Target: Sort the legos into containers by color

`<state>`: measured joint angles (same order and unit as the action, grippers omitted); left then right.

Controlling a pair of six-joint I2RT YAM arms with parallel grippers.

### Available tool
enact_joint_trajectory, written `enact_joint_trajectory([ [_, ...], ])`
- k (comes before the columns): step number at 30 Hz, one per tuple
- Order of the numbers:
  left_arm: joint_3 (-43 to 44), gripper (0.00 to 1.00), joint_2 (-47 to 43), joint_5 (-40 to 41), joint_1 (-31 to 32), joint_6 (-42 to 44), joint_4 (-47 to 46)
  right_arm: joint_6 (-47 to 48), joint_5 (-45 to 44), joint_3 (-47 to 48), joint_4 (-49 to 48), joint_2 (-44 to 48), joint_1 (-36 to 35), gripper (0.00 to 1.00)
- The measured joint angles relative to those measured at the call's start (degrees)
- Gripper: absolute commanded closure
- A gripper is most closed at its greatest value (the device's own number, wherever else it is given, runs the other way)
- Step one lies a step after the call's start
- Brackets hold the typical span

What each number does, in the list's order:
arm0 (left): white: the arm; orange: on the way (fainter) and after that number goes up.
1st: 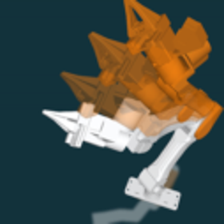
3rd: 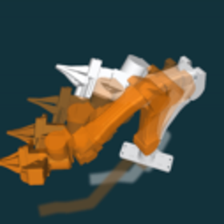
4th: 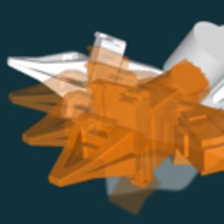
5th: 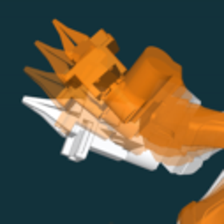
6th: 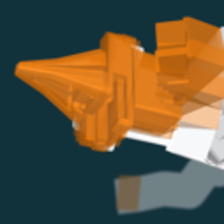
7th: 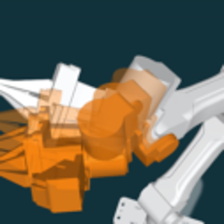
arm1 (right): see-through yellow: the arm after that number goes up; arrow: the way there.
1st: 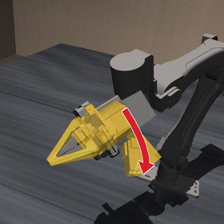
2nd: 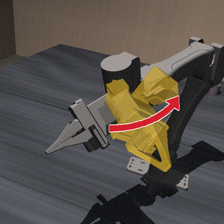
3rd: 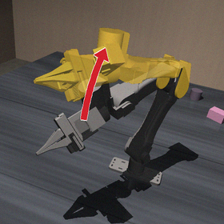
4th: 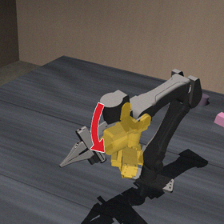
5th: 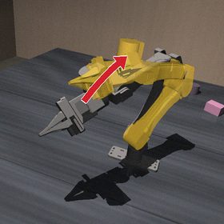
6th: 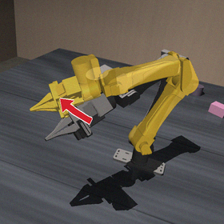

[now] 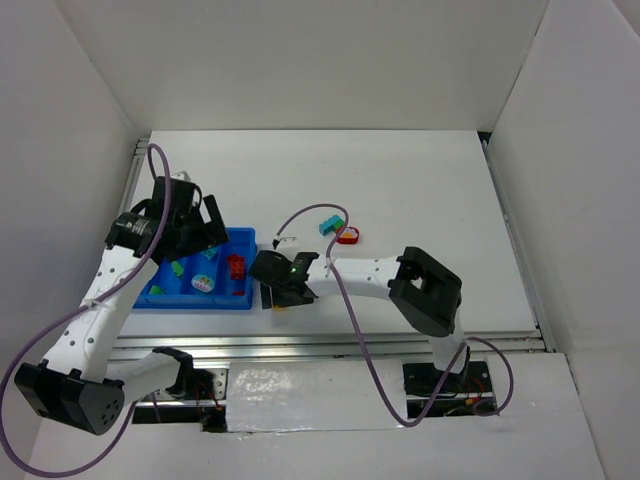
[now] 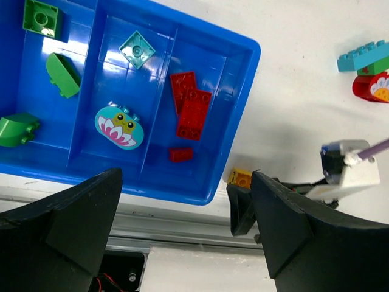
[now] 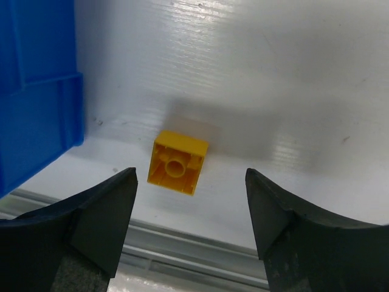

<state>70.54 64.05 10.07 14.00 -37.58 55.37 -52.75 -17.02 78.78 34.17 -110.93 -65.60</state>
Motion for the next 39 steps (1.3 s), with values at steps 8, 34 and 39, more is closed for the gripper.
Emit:
enact_joint_trajectory([
  [8,-0.5,0.01,-0.2,-1.0,0.0,1.2,0.4,-0.4,-1.9,3.0,-0.3,-5.2,0.0,0.54],
  [34,-1.3,0.05,8.1,-48.0,8.7,-0.7,-10.3,38.5,27.0,-28.4,-29.9,39.8,7.5,1.00],
  [39,-0.2,0.21,12.2,-50.0,14.7,-2.7,-11.5,41.4,28.0,-28.5,-29.4,43.1,7.8,1.00],
])
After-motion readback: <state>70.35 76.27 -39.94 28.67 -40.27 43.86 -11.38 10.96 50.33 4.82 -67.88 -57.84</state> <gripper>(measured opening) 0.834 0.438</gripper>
